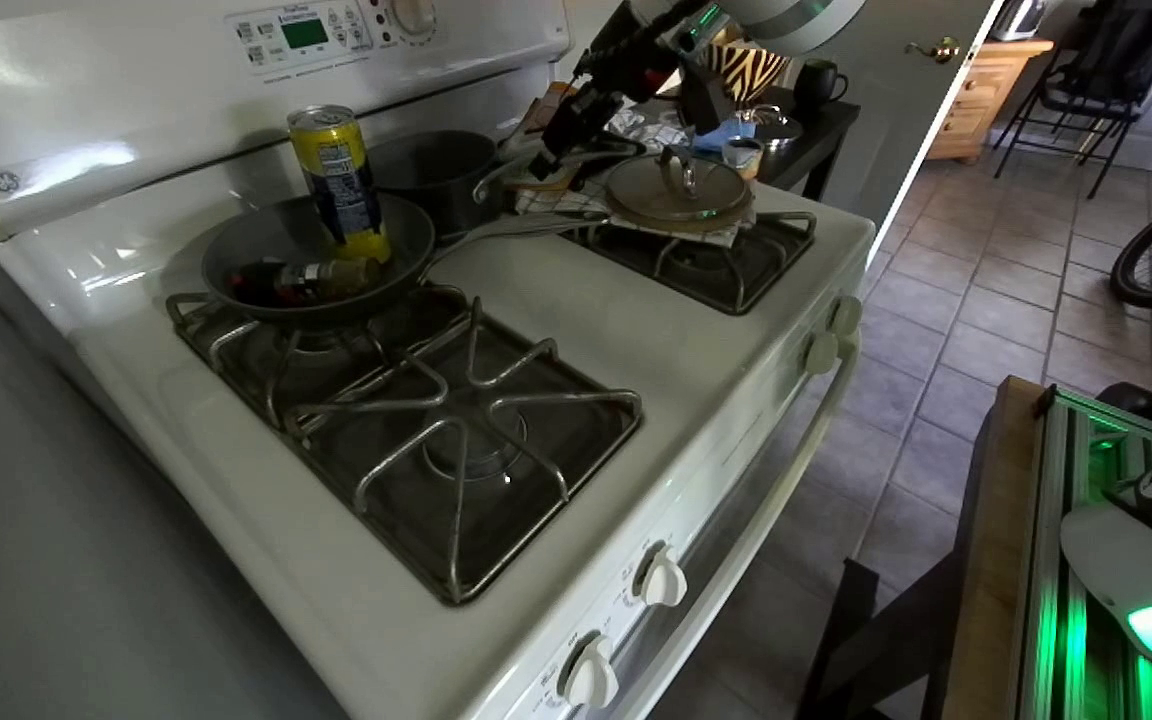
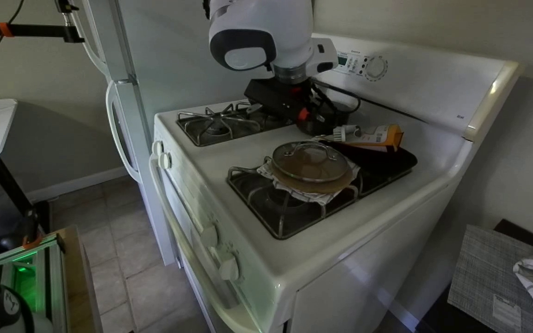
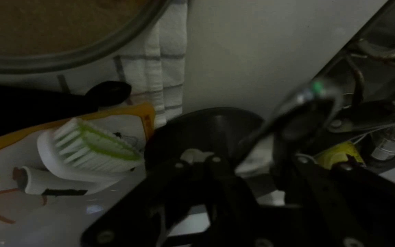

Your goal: Remove the pot from the stove

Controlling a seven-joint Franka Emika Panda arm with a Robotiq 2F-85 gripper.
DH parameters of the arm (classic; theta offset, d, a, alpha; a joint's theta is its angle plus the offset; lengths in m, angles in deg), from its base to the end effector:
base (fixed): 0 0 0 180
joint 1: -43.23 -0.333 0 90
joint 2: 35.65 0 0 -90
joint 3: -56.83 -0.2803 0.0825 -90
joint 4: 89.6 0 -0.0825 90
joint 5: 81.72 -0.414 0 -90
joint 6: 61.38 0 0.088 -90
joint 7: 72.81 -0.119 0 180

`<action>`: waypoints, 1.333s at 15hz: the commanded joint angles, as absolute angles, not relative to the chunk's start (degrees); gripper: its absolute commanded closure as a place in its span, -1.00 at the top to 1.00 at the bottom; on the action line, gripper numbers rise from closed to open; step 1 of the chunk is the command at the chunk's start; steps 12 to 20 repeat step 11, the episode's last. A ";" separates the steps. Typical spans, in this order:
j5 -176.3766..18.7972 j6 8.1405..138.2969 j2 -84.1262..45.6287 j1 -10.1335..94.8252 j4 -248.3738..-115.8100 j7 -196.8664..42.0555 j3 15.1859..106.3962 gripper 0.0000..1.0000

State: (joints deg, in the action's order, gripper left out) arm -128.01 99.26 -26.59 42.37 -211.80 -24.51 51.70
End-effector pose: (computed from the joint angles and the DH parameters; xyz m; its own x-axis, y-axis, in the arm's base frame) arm 0.6174 0.0327 0.3151 0.7974 0.1371 0.5876 0.2888 -0.9417 -0.1723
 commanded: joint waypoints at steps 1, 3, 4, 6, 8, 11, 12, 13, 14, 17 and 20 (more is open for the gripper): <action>-126.41 93.56 -28.07 42.46 -210.07 -27.76 52.13 0.30; -126.02 87.93 -30.00 42.94 -209.93 -29.77 52.48 0.60; -125.23 86.22 -31.42 43.47 -210.42 -31.43 52.37 0.73; -124.70 83.17 -34.93 43.72 -212.01 -32.48 53.10 0.98; -121.40 80.96 -39.95 43.68 -215.06 -33.90 54.26 1.00; -121.73 81.97 -38.36 42.56 -212.67 -30.94 55.29 1.00; -121.73 81.97 -38.36 42.56 -212.67 -30.94 55.29 1.00; -121.73 81.97 -38.36 42.56 -212.67 -30.94 55.29 1.00; -121.73 81.97 -38.36 42.56 -212.67 -30.94 55.29 1.00; -121.73 81.97 -38.36 42.56 -212.67 -30.94 55.29 1.00; -121.73 81.97 -38.36 42.56 -212.67 -30.94 55.29 1.00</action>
